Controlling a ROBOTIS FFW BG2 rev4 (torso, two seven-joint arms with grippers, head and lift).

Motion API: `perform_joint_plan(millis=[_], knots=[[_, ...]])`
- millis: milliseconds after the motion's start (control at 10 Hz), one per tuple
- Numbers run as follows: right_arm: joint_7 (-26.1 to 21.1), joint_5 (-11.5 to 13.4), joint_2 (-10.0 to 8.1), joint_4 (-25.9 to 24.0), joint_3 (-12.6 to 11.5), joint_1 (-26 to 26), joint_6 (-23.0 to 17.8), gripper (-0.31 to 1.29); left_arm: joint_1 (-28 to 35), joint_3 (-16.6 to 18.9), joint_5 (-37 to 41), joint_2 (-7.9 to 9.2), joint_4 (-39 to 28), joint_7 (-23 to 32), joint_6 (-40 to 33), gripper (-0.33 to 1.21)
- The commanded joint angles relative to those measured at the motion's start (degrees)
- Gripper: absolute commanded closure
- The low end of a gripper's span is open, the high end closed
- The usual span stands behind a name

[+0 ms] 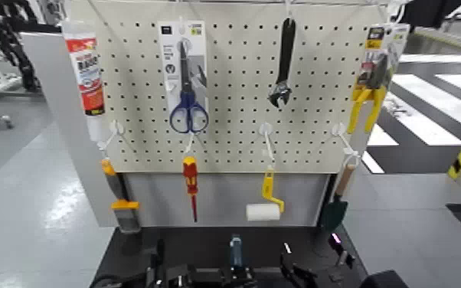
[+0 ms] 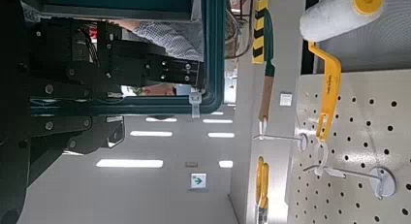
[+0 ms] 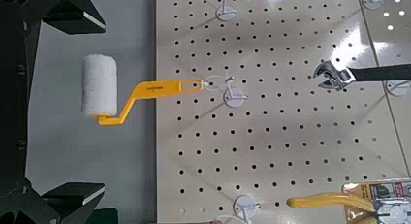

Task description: Place the crate on the table.

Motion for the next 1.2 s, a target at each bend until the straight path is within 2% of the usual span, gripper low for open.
perform_joint_plan(millis=[100, 800, 1200], knots=[[0.0, -0.1, 0.0, 0.2, 0.0, -0.1, -0.1, 0.15, -0.3, 0.1, 0.0, 0.11, 0.4, 0.0, 0.0, 1.17], [-0.1, -0.1, 0.08, 0.4, 0.0, 0.0, -0.7, 0.15, -3.8, 0.5, -1.5, 0.11, 4.2, 0.8, 0.9, 1.17], [-0.1, -0.1, 0.08, 0.4, 0.1, 0.0, -0.7, 0.15, -7.8, 0.5, -3.4, 0.9, 8.8, 0.6, 2.7, 1.18]])
